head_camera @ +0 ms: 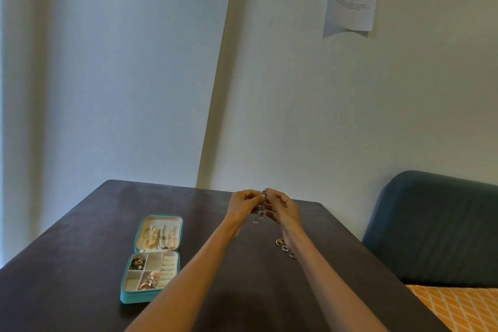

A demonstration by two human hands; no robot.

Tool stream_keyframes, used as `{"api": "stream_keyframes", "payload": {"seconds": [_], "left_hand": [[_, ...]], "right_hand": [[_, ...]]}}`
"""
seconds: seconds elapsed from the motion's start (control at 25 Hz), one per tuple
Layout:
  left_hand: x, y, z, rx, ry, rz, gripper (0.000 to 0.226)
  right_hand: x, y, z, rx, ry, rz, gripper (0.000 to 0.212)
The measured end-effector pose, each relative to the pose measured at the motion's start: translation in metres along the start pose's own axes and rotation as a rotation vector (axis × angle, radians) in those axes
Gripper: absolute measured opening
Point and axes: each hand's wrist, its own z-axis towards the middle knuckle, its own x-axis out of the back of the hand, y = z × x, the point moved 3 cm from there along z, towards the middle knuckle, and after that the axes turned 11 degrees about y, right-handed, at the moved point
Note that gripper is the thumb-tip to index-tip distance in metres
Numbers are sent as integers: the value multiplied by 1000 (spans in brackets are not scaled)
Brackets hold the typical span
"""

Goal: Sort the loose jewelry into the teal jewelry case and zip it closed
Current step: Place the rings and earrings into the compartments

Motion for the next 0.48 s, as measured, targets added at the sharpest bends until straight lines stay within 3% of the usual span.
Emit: {"api": "stream_keyframes", "payload": {"seconds": [0.28,0.48], "left_hand": [[15,3,6,-38,19,89,12],[45,14,8,-77,-25,158,19]], "right_hand": [[-14,-7,-5,164,22,-88,17],[-32,-1,-11,117,10,-42,11]]}}
